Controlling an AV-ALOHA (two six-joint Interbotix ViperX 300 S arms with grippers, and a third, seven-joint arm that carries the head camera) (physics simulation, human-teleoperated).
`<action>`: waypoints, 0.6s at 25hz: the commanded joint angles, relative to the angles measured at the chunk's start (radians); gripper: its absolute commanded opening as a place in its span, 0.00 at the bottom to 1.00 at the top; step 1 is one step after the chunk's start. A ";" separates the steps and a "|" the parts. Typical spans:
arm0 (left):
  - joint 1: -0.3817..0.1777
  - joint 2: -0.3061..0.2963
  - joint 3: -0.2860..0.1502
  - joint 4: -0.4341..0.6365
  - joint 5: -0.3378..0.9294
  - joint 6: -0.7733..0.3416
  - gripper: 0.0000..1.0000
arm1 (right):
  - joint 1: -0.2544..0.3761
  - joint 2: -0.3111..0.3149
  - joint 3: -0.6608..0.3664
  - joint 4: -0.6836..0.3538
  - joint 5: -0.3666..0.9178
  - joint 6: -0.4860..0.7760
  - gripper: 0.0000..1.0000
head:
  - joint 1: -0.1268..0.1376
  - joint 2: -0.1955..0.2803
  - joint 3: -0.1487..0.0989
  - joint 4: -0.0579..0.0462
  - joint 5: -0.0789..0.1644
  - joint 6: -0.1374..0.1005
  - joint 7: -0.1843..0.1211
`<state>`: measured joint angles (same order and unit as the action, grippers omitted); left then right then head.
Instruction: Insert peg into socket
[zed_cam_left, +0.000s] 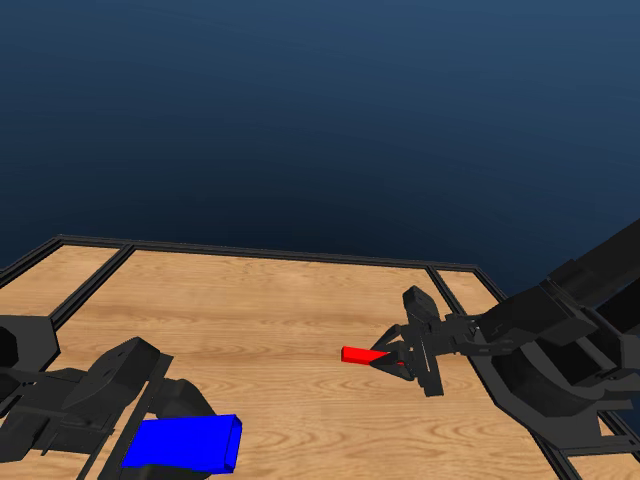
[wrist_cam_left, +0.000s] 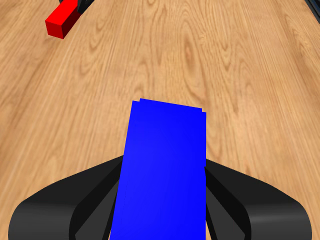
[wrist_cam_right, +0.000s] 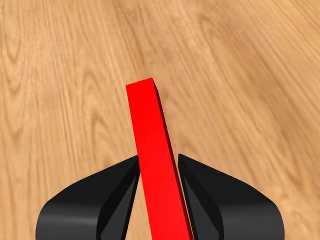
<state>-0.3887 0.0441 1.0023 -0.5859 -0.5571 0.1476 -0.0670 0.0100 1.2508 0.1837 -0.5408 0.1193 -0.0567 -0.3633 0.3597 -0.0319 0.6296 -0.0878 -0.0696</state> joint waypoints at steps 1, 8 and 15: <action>-0.003 -0.041 -0.021 -0.016 -0.022 0.038 0.00 | 0.058 -0.100 -0.080 0.022 0.069 -0.073 0.00 | 0.011 -0.053 0.012 0.005 0.004 0.015 0.010; -0.010 -0.057 -0.007 -0.048 -0.044 0.089 0.00 | 0.121 -0.193 -0.232 0.014 0.253 -0.146 0.00 | 0.050 -0.109 0.044 0.017 0.034 0.030 0.027; -0.013 -0.093 0.004 -0.064 -0.053 0.128 0.00 | 0.184 -0.138 -0.383 -0.017 0.370 -0.151 0.00 | 0.089 -0.125 0.058 0.028 0.089 0.038 0.035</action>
<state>-0.3972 -0.0260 1.0235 -0.6515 -0.5870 0.2601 0.0978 -0.1316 0.9226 0.1698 -0.2063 -0.0266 0.0175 -0.4745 0.4235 -0.0066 0.7030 -0.0527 -0.0363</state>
